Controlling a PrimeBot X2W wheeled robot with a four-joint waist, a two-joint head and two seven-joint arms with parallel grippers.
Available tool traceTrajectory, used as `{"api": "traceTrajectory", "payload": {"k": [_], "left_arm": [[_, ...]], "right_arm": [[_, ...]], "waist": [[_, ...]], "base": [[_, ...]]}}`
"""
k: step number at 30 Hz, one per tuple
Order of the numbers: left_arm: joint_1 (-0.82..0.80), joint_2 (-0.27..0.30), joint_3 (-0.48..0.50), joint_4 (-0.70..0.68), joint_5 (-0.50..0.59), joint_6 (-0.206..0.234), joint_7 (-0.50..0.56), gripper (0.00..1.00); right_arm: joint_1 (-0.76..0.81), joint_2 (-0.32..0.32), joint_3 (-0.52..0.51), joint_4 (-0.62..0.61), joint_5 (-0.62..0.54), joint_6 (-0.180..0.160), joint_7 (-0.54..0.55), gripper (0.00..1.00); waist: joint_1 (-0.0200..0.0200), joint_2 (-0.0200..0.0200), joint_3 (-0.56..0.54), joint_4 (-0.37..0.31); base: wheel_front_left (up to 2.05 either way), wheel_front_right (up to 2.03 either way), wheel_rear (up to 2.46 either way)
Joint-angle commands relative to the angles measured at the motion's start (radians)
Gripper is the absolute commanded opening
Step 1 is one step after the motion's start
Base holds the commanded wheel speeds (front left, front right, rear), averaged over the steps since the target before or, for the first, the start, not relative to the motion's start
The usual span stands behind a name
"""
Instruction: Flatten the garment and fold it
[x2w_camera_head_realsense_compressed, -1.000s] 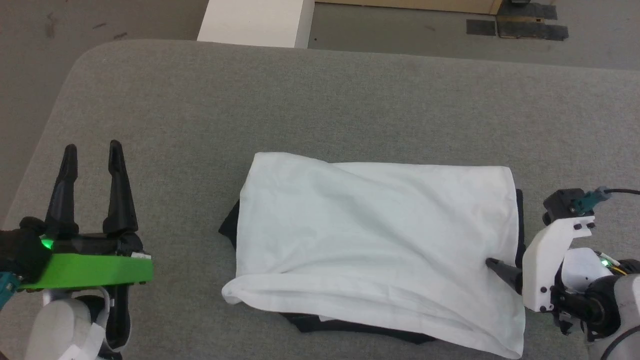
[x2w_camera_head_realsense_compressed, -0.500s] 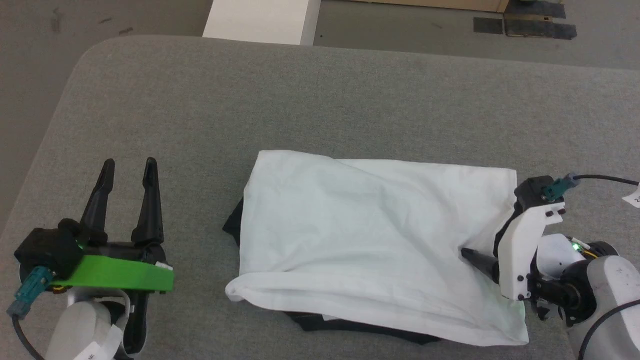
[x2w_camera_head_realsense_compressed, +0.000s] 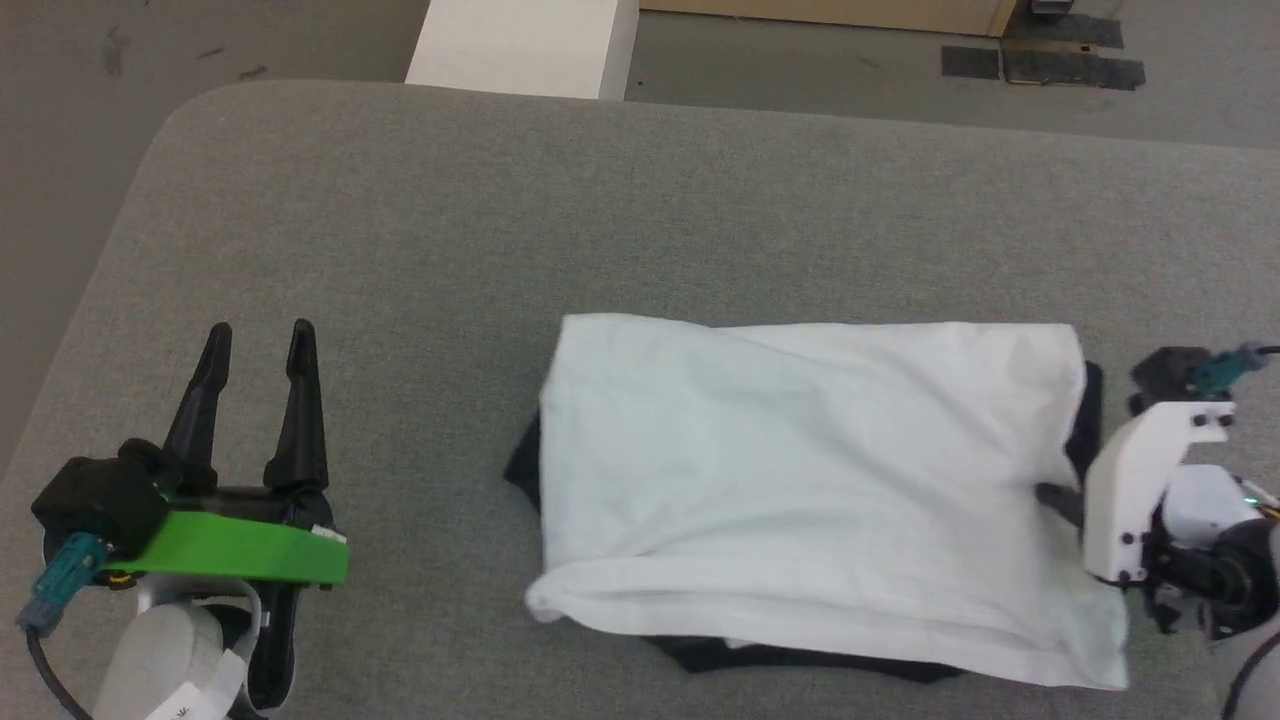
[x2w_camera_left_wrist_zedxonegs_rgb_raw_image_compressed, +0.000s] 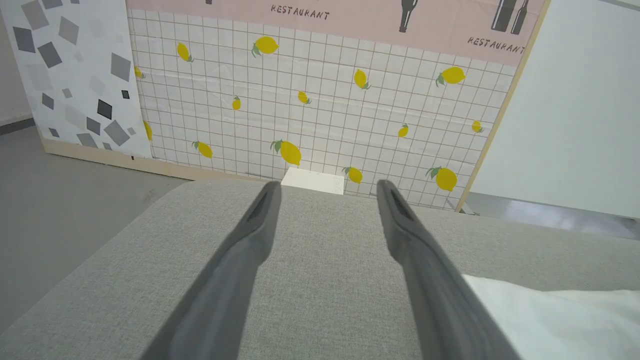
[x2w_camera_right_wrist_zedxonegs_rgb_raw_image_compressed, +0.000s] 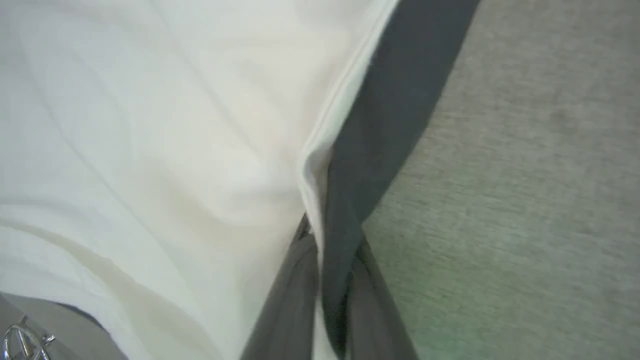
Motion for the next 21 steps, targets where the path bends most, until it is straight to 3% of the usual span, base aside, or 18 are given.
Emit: {"api": "traceTrajectory", "payload": {"k": [1, 7, 11, 14, 21], "left_arm": [[0.002, 0.003, -0.002, 0.003, -0.009, -0.007, -0.004, 1.0], [0.0, 0.003, -0.018, 0.013, -0.014, -0.007, -0.004, 1.0], [0.001, 0.004, -0.022, 0.019, -0.017, -0.007, -0.004, 1.0], [0.005, 0.003, -0.025, 0.023, -0.017, -0.007, -0.004, 1.0], [0.014, 0.003, -0.037, 0.032, -0.023, -0.007, -0.004, 1.0]], "right_arm": [[0.029, -0.028, -0.056, 0.014, -0.036, -0.002, 0.012, 0.0], [0.033, -0.027, -0.262, -0.009, -0.193, -0.002, 0.044, 0.0], [0.031, -0.008, -0.309, -0.054, -0.283, -0.002, 0.063, 0.0], [0.031, -0.009, -0.274, -0.095, -0.314, -0.002, 0.081, 0.0], [0.052, -0.103, -0.051, -0.27, -0.269, -0.002, 0.188, 0.0]], "waist": [[-0.0001, 0.0, -0.004, -0.003], [-0.0001, 0.0, -0.007, -0.007], [-0.0001, 0.0, -0.013, -0.014], [-0.0001, 0.0, -0.025, -0.022], [-0.0001, 0.0, -0.059, -0.039]], "base": [[0.0, 0.0, 0.0], [0.0, 0.0, 0.0], [0.0, 0.0, 0.0], [0.0, 0.0, 0.0], [0.0, 0.0, 0.0]]}}
